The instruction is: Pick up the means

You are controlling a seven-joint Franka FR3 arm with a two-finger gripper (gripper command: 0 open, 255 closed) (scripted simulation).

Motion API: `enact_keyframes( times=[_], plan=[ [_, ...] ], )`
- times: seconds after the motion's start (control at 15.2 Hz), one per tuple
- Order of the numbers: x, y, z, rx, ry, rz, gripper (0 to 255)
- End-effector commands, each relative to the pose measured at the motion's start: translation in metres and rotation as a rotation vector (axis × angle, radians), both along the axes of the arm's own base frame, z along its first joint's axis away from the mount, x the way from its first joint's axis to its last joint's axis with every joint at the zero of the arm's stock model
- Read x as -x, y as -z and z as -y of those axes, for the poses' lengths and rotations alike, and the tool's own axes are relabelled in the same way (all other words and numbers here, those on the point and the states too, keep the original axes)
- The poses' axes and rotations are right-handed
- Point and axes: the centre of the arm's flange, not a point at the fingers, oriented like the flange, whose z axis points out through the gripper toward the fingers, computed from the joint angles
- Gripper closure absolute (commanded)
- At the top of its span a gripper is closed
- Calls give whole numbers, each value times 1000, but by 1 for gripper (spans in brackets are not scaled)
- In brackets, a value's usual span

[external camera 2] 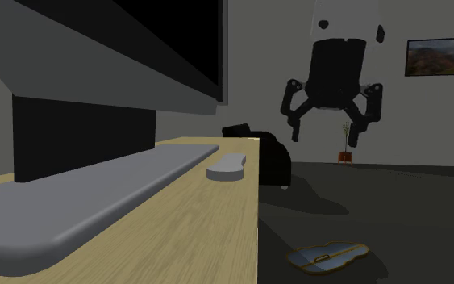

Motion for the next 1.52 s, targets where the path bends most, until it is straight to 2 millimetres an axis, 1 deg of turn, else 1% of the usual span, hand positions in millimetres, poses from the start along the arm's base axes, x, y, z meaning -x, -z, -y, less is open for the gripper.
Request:
enact_keyframes(
  times=[0.0,0.4,0.79,1.25,1.32,1.45],
  plan=[
    [-10,2,-31,16,2,-17,0],
    [-40,5,-114,64,4,-67,0],
    [-70,13,-196,112,7,-117,0],
    [-70,50,-196,112,7,-117,0],
    [-70,53,-196,112,7,-117,0],
    [-70,53,-196,112,7,-117,0]
  ],
)
